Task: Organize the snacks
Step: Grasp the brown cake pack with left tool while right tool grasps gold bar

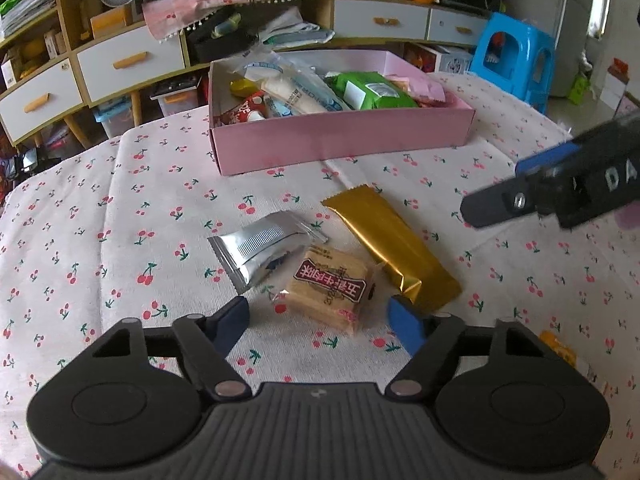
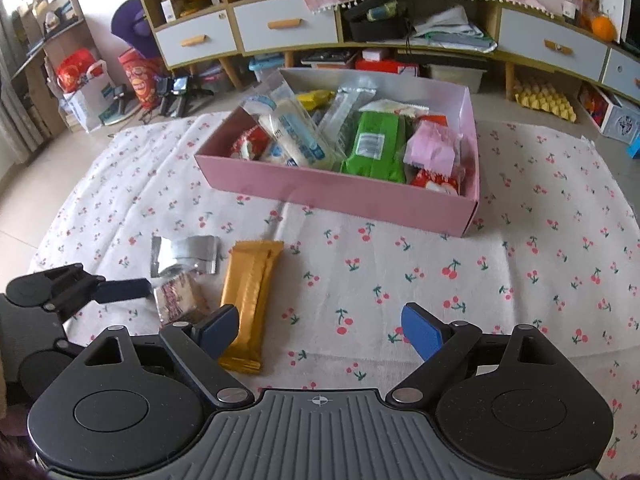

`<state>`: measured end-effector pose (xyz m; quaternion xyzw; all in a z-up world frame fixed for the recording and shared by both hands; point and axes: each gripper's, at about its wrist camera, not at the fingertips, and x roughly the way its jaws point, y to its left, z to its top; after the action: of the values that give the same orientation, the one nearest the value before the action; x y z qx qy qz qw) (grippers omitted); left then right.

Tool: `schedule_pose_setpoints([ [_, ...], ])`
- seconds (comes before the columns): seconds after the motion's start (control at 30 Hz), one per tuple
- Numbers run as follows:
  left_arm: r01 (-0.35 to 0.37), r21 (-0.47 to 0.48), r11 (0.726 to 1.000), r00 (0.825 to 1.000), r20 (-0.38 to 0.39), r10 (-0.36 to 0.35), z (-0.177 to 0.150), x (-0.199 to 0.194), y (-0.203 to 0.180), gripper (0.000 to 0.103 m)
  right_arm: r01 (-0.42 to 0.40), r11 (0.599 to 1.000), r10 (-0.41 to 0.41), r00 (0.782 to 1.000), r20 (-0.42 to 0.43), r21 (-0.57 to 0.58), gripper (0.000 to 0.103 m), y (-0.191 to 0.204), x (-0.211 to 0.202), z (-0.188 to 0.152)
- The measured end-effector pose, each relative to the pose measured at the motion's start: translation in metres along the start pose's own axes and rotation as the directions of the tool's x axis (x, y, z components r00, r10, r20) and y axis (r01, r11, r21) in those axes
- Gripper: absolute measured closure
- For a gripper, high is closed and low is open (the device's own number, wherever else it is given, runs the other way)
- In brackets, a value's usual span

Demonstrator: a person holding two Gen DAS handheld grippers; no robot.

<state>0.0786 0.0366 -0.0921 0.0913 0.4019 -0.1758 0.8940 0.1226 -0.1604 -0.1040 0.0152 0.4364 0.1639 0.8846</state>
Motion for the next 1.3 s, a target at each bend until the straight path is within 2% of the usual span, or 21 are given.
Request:
schedule_pose_setpoints([
  [0.07,0.000,-0.005,1.000,1.000,0.005,0.000,0.001,-0.001,0.001,0.047,0.005,1.000,-0.005,1.000,-0.006,-0.003,0.013,0.000,0.003,-0.002],
  [0.2,0.013,-0.009,1.000,1.000,0.001,-0.013,0.003,-0.002,0.003,0.051,0.011,1.000,-0.012,1.000,-0.016,-0.017,0.013,0.004,0.007,-0.005],
  [0.27,0.017,-0.004,1.000,1.000,0.002,-0.017,0.004,-0.003,0.004,0.057,0.014,1.000,-0.014,1.000,-0.018,-0.023,0.013,0.006,0.009,-0.005],
  [0.5,-0.038,0.011,0.999,0.999,-0.028,0.039,0.002,-0.010,0.012,0.058,0.008,0.999,-0.009,1.000,-0.025,-0.042,0.013,0.019,0.020,-0.007],
  [0.73,-0.071,-0.035,0.997,0.996,-0.049,0.069,-0.007,-0.018,0.034,0.058,-0.038,0.996,0.036,0.999,-0.020,-0.079,0.013,0.040,0.028,-0.008],
  [0.9,-0.075,-0.053,0.996,0.996,-0.047,0.072,-0.009,-0.019,0.041,0.057,-0.031,0.996,0.028,0.999,-0.039,-0.089,0.015,0.049,0.041,-0.013],
  [1.0,-0.080,-0.054,0.995,0.996,-0.042,0.078,-0.009,-0.018,0.041,0.052,-0.007,0.994,0.003,1.000,-0.031,-0.113,0.016,0.054,0.044,-0.017],
  [1.07,-0.084,-0.055,0.995,0.996,-0.040,0.082,-0.009,-0.016,0.041,0.048,0.003,0.991,-0.006,1.000,-0.025,-0.132,0.018,0.057,0.044,-0.019],
  [1.17,-0.082,-0.074,0.994,0.996,-0.035,0.080,-0.008,-0.015,0.043,0.048,-0.003,0.992,0.000,1.000,-0.020,-0.130,0.025,0.057,0.042,-0.019],
  [1.3,-0.078,-0.097,0.992,0.997,-0.038,0.074,-0.005,-0.015,0.044,0.050,-0.016,0.993,0.014,1.000,-0.014,-0.117,0.050,0.054,0.040,-0.016],
])
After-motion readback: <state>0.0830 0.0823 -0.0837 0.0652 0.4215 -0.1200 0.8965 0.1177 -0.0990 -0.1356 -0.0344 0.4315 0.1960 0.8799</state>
